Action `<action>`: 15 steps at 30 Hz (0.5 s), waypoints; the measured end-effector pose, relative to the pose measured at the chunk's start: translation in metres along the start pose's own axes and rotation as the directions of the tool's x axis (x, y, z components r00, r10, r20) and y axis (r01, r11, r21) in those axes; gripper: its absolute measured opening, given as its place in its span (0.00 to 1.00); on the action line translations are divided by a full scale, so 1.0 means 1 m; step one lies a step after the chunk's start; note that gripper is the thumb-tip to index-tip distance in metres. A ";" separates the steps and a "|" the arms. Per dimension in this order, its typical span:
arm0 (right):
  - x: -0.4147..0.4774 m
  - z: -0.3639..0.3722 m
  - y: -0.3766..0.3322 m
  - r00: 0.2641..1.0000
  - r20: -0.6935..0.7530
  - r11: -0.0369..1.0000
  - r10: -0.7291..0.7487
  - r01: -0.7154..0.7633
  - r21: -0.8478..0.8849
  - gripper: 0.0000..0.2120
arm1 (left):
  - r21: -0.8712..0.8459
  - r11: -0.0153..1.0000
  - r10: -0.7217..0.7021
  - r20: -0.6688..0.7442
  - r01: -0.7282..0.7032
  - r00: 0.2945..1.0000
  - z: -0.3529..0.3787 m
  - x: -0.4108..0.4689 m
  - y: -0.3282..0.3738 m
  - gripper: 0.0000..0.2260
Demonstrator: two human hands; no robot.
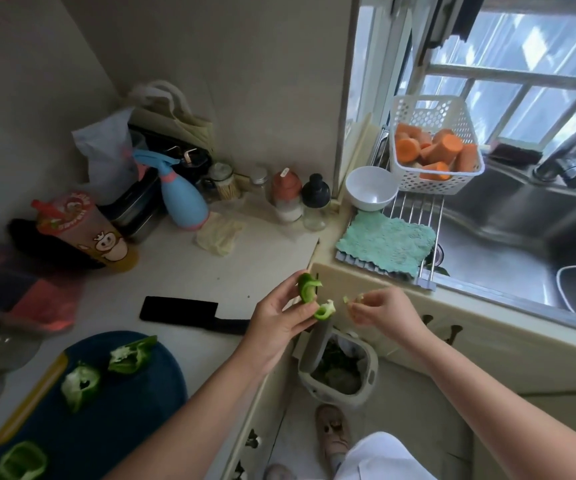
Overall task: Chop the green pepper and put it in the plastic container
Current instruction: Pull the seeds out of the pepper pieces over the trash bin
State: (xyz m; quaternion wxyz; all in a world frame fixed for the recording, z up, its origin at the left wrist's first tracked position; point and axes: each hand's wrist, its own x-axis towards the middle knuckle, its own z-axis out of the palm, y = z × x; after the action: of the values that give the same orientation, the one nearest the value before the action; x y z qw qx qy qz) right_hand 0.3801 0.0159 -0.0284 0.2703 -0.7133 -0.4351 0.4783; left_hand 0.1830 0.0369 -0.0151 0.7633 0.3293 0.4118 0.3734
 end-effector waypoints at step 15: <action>0.032 0.010 0.043 0.975 0.079 0.721 -0.209 0.208 -0.661 0.08 | 0.060 0.997 -0.041 -0.027 0.043 0.999 -0.006 -0.001 -0.010 0.21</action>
State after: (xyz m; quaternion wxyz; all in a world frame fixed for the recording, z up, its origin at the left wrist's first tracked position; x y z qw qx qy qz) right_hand 0.3916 0.0231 -0.0811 0.0508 -0.7092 -0.6541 0.2582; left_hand 0.1807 0.0324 -0.0258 0.7552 0.3385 0.4396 0.3489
